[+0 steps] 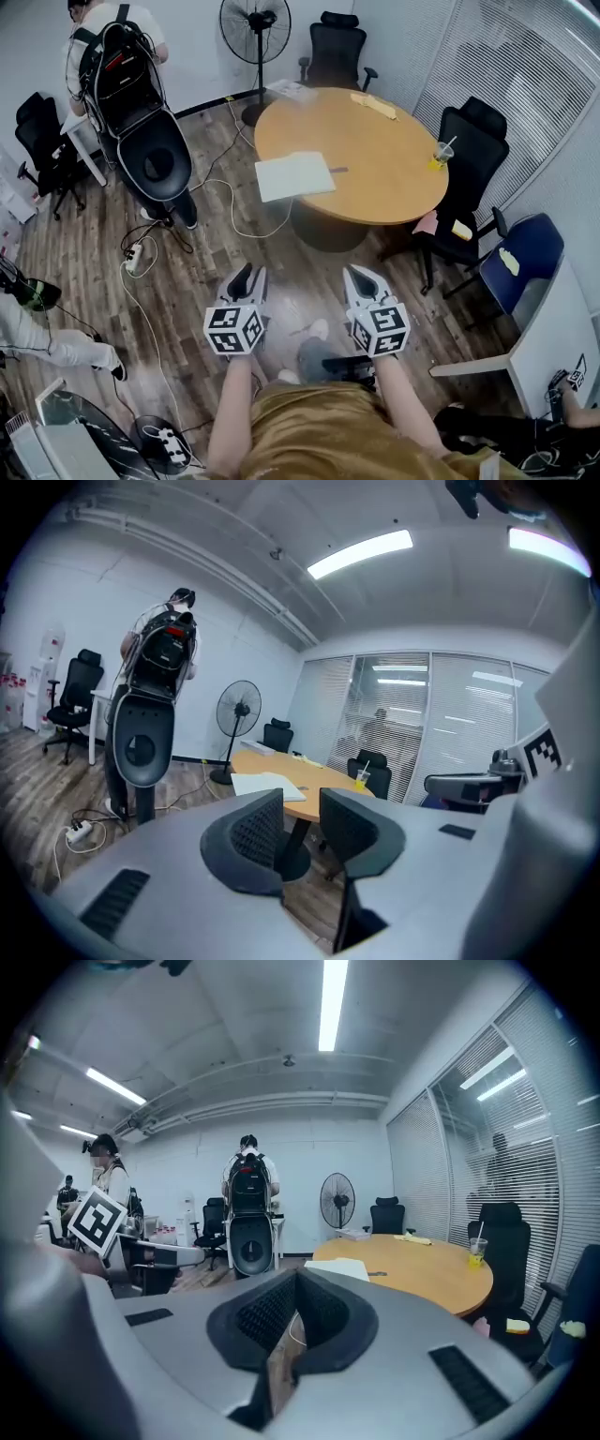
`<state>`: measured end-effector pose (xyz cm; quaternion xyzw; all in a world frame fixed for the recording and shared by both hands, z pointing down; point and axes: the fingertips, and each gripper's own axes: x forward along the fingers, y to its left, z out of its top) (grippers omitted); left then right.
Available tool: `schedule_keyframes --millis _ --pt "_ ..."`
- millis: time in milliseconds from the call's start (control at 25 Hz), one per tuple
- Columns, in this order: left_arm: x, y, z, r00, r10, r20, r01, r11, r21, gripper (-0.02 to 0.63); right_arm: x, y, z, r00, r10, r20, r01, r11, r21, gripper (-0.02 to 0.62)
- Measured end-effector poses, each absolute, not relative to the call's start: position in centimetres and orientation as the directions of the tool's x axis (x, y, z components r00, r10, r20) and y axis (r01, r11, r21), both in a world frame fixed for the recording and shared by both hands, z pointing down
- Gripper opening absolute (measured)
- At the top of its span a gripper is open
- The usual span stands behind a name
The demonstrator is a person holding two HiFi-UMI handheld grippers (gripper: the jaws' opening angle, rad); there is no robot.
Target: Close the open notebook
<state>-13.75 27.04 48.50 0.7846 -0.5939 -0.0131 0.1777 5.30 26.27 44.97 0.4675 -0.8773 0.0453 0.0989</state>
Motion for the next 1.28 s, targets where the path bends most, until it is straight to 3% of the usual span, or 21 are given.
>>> schedule_keyframes --millis 280,440,680,1280 --pt "-12.4 26.0 48.7 0.32 -0.929 0.186 -0.92 -0.259 0.293 0.135 7.4 25.5 45.0 -0.499 -0.841 0.209 -0.859 0.511 0.004 0.012" --pt "-12.1 25.0 48.8 0.298 -0.935 0.192 -0.948 -0.266 0.175 0.072 8.3 24.6 45.2 -0.485 -0.852 0.196 -0.871 0.491 -0.019 0.012" --pt "-13.1 22.6 50.8 0.295 -0.926 0.236 -0.949 -0.256 0.184 0.069 7.7 22.3 46.8 -0.484 -0.847 0.221 -0.872 0.488 -0.038 0.012" --pt "-15.3 4.0 52.9 0.19 -0.92 0.344 -0.98 -0.154 0.13 0.069 5.7 3.3 47.9 -0.581 -0.774 0.251 -0.809 0.584 -0.068 0.012"
